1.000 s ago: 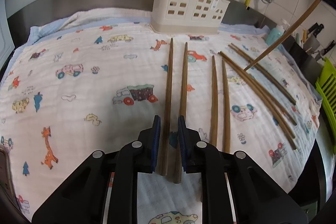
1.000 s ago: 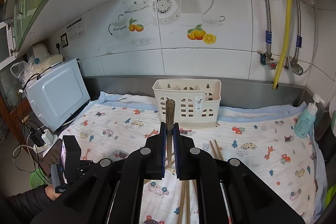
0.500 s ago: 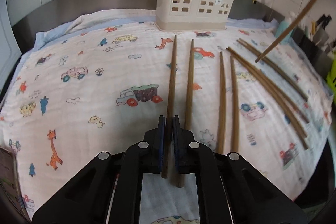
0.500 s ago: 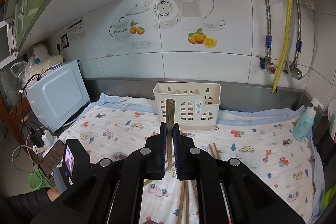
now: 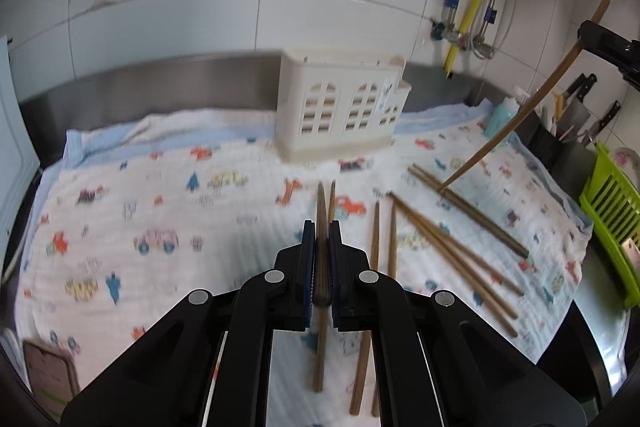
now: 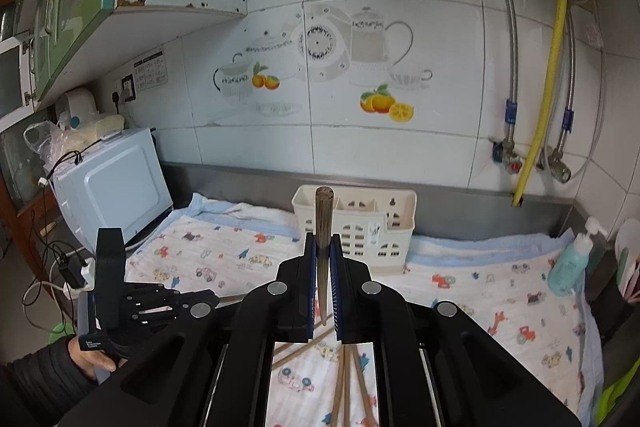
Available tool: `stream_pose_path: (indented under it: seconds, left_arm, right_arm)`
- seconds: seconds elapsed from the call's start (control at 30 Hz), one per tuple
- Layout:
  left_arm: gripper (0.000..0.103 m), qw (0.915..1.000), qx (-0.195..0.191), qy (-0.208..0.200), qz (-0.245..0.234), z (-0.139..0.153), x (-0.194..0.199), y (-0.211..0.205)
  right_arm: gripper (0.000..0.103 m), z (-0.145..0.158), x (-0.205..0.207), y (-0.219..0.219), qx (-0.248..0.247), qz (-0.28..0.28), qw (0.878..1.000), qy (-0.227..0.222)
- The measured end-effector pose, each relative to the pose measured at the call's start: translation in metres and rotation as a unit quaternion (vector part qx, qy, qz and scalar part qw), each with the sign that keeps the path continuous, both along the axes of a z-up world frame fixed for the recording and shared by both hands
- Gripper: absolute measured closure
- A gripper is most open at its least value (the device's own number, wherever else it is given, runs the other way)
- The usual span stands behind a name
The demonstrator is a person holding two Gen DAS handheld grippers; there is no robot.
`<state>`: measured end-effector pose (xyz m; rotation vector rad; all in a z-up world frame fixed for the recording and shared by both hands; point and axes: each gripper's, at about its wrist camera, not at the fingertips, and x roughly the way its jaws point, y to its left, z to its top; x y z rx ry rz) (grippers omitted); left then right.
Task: Organize utensils
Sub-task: 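Lift the right tool's chopstick upright toward the holder while the left tool lifts its own, then lower both chopsticks into the cream holder and open both tools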
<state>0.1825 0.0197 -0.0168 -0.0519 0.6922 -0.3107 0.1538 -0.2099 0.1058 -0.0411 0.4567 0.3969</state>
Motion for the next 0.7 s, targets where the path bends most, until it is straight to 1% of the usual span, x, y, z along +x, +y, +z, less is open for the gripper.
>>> stream_pose_path:
  seconds: [0.2, 0.33, 0.43, 0.57, 0.7]
  left_arm:
    - [0.098, 0.9998, 0.007, -0.017, -0.006, 0.025, 0.017, -0.008]
    - [0.098, 0.9994, 0.017, -0.028, -0.012, 0.041, 0.033, -0.015]
    - [0.098, 0.9990, 0.022, -0.035, -0.015, 0.052, 0.044, -0.019]
    - [0.098, 0.9984, 0.028, -0.044, -0.022, 0.067, 0.057, -0.024]
    - [0.098, 0.9978, 0.034, -0.051, -0.026, 0.083, 0.067, -0.027]
  right_arm:
    - [0.096, 0.023, 0.021, -0.010, -0.011, -0.018, 1.000, -0.023]
    - [0.096, 0.039, 0.050, -0.017, -0.024, -0.041, 0.998, -0.035]
    - [0.096, 0.049, 0.074, -0.024, -0.019, -0.054, 0.998, -0.041]
    - [0.096, 0.053, 0.108, -0.023, -0.025, -0.068, 0.996, -0.045]
    - [0.096, 0.041, 0.149, -0.017, -0.024, -0.075, 0.996, -0.029]
